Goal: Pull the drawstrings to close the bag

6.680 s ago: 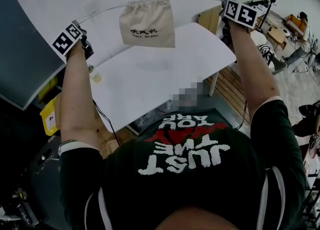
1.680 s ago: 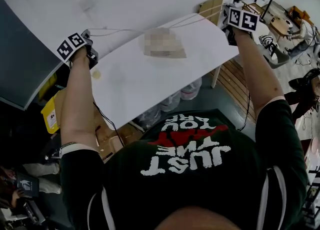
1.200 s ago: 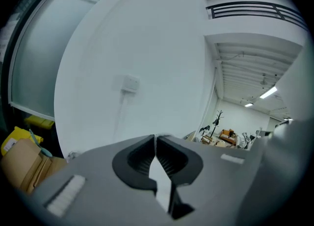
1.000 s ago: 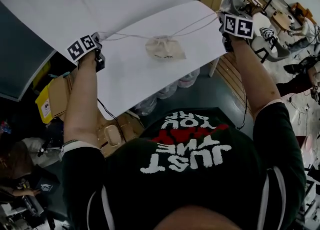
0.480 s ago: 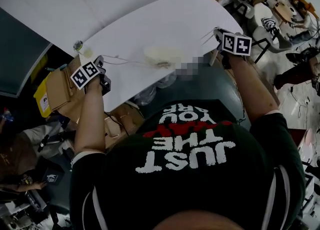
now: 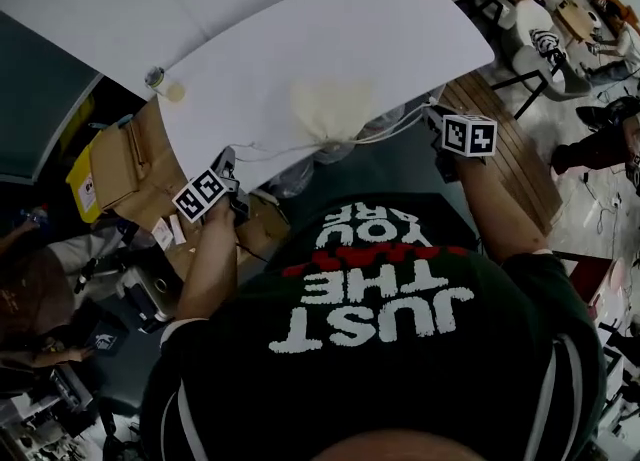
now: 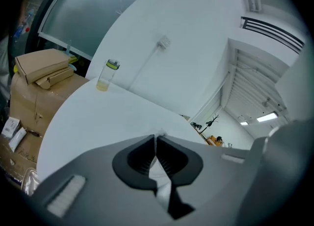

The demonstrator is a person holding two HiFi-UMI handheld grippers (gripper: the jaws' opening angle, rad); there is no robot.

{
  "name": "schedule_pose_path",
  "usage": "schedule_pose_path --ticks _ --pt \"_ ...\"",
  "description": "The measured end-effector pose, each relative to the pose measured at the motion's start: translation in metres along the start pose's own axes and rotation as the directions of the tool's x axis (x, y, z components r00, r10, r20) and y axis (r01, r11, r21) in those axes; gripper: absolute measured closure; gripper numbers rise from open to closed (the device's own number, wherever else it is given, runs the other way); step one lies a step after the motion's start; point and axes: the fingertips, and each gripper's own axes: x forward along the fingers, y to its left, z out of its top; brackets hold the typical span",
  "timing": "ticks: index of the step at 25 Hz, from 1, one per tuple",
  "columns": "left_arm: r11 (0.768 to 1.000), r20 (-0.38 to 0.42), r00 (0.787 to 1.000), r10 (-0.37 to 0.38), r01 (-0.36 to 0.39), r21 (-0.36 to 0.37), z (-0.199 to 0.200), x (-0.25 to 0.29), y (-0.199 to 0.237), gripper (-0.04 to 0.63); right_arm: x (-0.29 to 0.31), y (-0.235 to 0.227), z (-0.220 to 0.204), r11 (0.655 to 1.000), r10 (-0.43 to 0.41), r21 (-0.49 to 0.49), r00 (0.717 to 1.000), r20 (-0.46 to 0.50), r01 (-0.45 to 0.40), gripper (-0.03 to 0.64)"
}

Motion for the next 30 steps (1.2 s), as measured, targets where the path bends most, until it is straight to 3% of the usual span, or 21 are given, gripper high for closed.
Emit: schedule_pose_path --ticks 7,17,30 --pt "0.996 0.017 0.999 -0.042 0.041 0.073 -0.035 -0.013 -0.001 0.581 -0.004 0.006 -0.033 0.996 0.080 0.045 0.997 0.010 -0.080 0.607" --pt "0.993 -0.113 0.991 -0.069 0.078 0.083 -0.096 -0.010 -0.016 0.581 -0.001 0.009 -0.071 0.990 0.131 0.055 0.990 -0.060 -0.128 0.607" --pt "0.992 -0.099 0.993 -0.071 0.081 0.100 -0.090 -0.012 -0.020 0.581 0.002 0.017 -0.073 0.987 0.160 0.011 0.984 -0.076 -0.159 0.607"
